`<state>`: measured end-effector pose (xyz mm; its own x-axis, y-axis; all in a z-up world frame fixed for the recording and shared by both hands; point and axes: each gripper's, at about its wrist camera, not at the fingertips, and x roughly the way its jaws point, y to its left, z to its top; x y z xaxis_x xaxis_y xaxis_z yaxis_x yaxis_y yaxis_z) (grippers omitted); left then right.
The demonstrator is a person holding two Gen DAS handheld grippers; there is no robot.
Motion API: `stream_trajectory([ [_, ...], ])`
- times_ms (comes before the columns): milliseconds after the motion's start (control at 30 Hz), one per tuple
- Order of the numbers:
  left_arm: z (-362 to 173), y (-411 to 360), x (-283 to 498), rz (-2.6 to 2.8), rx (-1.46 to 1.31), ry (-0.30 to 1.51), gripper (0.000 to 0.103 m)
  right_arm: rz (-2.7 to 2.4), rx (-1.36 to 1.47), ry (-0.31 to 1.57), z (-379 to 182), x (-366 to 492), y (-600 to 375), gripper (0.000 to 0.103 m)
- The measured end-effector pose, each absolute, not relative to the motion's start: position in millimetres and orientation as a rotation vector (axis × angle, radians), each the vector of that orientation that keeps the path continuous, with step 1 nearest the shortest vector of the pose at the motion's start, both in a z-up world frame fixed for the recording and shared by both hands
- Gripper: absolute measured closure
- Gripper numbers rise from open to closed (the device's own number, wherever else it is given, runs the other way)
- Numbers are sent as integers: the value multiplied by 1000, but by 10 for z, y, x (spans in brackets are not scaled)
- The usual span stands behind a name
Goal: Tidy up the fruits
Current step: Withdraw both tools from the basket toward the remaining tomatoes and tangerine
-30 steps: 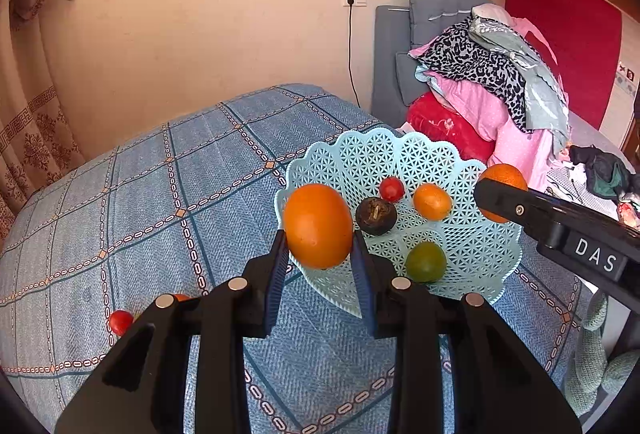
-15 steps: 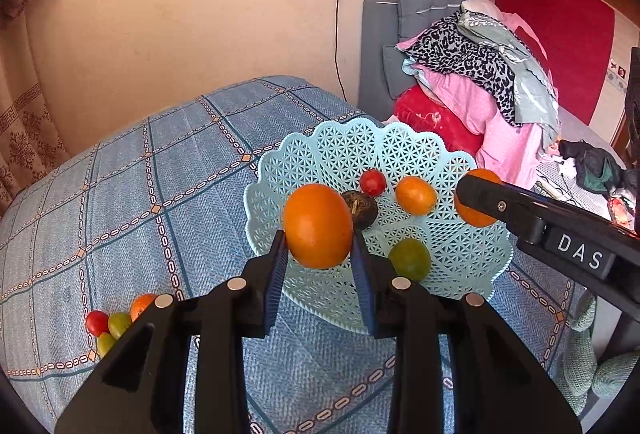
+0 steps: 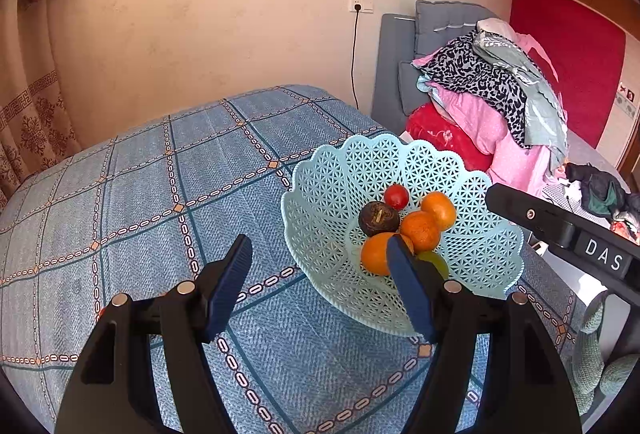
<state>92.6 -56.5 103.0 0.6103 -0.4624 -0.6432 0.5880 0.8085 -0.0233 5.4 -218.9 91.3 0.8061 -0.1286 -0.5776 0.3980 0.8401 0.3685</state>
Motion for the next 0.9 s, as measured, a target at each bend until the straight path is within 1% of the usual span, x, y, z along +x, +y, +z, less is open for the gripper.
stream_trajectory([
  [33,1037,-548,930,-607,196,682,32,-294,500,568,914,54,-2182,60],
  [100,1044,-519,937,-599,194,682,24,-290,497,568,913,55,-2166,60],
  [167,1059,-490,940,-584,195,677,22,-285,493,569,915,58,-2146,60],
  [700,1157,-208,990,-525,189,667,21,-228,469,569,918,91,-1996,59],
  [767,1160,-143,1008,-507,189,667,21,-218,463,570,916,99,-1955,58],
  [833,1155,-74,1021,-488,198,669,21,-207,456,568,912,107,-1900,54],
  [900,1158,-1,1033,-470,210,665,21,-193,440,569,913,121,-1831,53],
])
